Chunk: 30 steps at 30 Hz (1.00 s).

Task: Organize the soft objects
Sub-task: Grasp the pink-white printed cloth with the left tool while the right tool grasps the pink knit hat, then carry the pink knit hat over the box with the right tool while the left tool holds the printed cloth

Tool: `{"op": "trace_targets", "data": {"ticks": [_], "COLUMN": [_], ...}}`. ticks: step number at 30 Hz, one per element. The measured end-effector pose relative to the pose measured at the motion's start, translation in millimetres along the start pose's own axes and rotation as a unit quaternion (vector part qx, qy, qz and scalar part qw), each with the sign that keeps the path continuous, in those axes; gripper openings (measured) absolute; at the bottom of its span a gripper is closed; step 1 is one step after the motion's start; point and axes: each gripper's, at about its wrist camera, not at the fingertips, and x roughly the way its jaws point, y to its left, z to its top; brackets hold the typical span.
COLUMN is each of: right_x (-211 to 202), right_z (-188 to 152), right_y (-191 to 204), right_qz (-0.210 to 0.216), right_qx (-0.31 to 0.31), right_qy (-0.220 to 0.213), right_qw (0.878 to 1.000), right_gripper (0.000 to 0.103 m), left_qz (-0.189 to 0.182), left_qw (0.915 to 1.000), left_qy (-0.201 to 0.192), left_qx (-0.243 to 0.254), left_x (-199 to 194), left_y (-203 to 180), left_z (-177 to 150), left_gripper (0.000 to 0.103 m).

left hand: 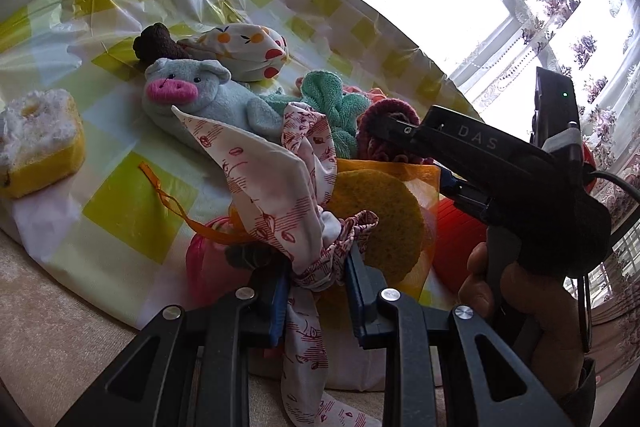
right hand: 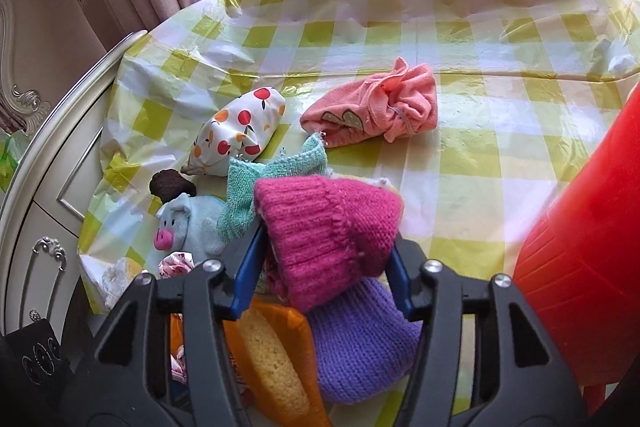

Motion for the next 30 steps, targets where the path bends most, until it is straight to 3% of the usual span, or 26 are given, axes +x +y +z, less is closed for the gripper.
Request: {"op": "trace_targets", "data": {"ticks": [9, 17, 25, 30], "right_x": [-42.3, -101.2, -139.4, -161.7], "right_z": [-6.9, -36.8, -76.3, -101.9], "right_y": [4.4, 4.9, -25.9, -55.5], "right_qz": [0.004, 0.009, 0.006, -0.001], "right_qx": [-0.005, 0.001, 0.048, 0.079], "right_qy": [-0.076, -0.14, -0.133, -0.122], "right_qw": [0.997, 0.99, 0.99, 0.989], "right_gripper": [0.051, 0.051, 0.051, 0.051], "left_qz": [0.022, 0.042, 0.057, 0.032], "left_qw": [0.999, 0.9954, 0.9801, 0.9773], "left_qy": [-0.025, -0.055, -0.115, -0.115], "left_qx": [0.03, 0.066, 0.151, 0.175], "left_x": [-8.9, -24.0, -54.1, -63.7], "left_y": [-13.5, -30.8, -71.9, -94.8], "left_z": [-3.5, -5.6, -13.1, -23.5], "left_gripper": [0.026, 0.026, 0.026, 0.026]}}
